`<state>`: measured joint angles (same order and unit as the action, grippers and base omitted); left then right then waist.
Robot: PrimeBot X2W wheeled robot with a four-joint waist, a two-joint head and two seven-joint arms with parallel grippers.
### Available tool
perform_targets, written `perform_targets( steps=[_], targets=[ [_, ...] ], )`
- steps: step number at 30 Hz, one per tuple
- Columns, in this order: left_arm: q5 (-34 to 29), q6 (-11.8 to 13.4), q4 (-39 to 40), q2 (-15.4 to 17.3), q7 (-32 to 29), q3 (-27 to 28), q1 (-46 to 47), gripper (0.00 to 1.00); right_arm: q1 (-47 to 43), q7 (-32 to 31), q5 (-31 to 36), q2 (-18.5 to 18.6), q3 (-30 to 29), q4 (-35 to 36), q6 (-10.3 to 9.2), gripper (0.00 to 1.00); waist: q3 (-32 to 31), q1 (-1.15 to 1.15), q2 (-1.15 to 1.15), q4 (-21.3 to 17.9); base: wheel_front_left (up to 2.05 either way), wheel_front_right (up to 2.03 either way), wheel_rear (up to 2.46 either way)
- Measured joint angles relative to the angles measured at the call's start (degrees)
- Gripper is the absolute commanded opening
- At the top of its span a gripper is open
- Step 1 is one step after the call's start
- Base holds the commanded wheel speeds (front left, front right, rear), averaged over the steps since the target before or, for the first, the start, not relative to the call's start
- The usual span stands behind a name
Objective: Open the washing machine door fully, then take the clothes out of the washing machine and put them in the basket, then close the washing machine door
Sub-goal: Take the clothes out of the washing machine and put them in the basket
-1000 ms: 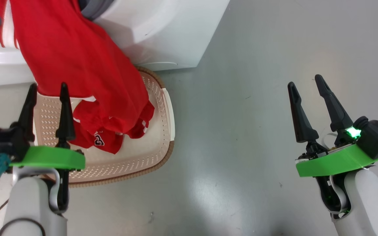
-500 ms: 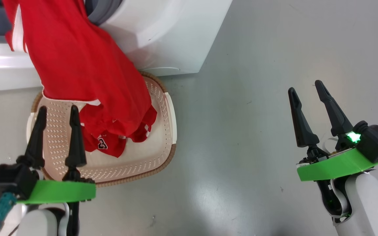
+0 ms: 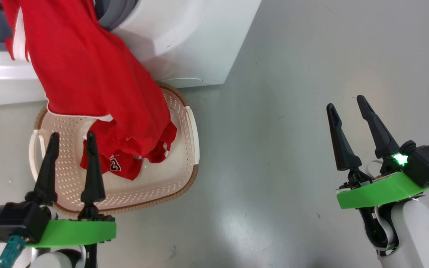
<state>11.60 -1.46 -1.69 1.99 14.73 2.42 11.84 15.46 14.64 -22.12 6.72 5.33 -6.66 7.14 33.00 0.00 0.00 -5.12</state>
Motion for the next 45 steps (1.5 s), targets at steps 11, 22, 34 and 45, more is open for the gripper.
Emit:
perform_targets(
  steps=[11,22,34,45],
  targets=[
    [0.35,-0.8,-1.59,0.02,0.0,-0.57,2.14,1.0,-0.02,0.0,0.0,-0.01,0.31,-0.03,0.0,1.0,-0.16,0.0,0.0,0.21,0.0,0.0,0.0],
    [0.9,-3.72,-13.76,-0.08,0.03,-2.38,16.95,1.0,-0.07,0.0,0.0,-0.05,0.59,-0.04,0.0,1.0,0.36,0.0,0.0,0.5,0.0,0.0,0.0],
    [0.48,-4.09,-26.98,-0.29,0.05,-4.25,30.33,1.0,0.01,0.0,0.0,-0.43,0.64,0.0,0.0,1.0,1.96,0.0,0.0,-0.24,0.0,0.0,0.0],
    [-0.79,-3.42,-36.69,-0.68,0.05,-3.58,37.85,1.0,0.19,0.0,0.0,-0.79,0.65,0.0,0.0,1.0,2.9,0.0,0.0,-0.87,0.0,0.0,0.0]
  ],
)
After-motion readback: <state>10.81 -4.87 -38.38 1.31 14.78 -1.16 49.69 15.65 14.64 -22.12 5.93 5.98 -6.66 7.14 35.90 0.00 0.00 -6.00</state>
